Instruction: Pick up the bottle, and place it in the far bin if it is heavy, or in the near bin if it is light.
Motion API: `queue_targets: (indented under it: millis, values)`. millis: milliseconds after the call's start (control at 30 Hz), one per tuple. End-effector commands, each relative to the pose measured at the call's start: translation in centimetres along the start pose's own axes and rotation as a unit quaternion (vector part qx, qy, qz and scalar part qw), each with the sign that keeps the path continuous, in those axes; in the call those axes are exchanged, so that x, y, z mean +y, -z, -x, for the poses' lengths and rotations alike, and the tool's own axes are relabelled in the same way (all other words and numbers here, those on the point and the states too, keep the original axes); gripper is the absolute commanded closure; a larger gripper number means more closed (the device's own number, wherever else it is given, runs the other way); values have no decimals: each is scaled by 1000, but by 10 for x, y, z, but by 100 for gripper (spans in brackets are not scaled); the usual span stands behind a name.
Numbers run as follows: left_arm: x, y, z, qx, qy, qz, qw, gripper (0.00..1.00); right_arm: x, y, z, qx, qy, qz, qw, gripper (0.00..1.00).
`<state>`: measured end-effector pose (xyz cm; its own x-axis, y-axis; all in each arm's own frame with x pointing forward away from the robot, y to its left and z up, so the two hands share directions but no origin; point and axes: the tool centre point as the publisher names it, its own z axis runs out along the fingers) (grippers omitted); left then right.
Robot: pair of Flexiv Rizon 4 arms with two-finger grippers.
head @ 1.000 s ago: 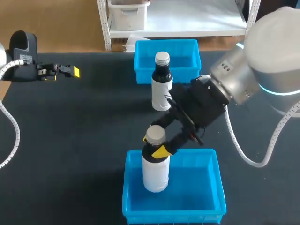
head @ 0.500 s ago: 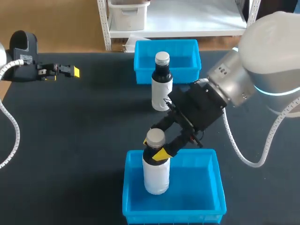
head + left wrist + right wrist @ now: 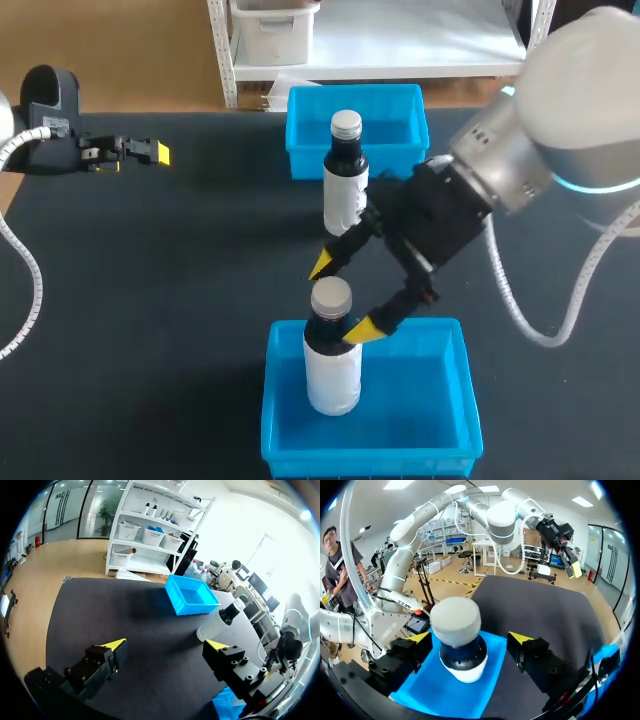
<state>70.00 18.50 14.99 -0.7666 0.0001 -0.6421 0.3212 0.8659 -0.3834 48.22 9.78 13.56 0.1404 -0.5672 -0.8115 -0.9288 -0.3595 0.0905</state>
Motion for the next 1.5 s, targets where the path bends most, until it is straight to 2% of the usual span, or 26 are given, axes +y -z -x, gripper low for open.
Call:
queue_targets:
  millis: [33, 200, 367, 533, 733, 1100, 1500]
  values:
    - [0, 0, 0, 0, 0, 0, 1000, 0, 8, 31, -10, 13, -15, -22, 1000, 0]
    - [0, 0, 0, 0, 0, 0, 1000, 0, -3, 69, -34, 29, -53, -64, 996, 0]
    - [0, 0, 0, 0, 0, 0, 1000, 0, -27, 106, -55, 35, -83, -111, 990, 0]
    - [0, 0, 0, 0, 0, 0, 1000, 0, -62, 136, -71, 35, -98, -148, 983, 0]
    - [0, 0, 0, 0, 0, 0, 1000, 0, -111, 160, -86, 37, -107, -171, 979, 0]
    - [0, 0, 0, 0, 0, 0, 1000, 0, -183, 166, -97, 22, -106, -186, 977, 0]
    - [0, 0, 0, 0, 0, 0, 1000, 0, -227, 151, -91, 1, -90, -181, 979, 0]
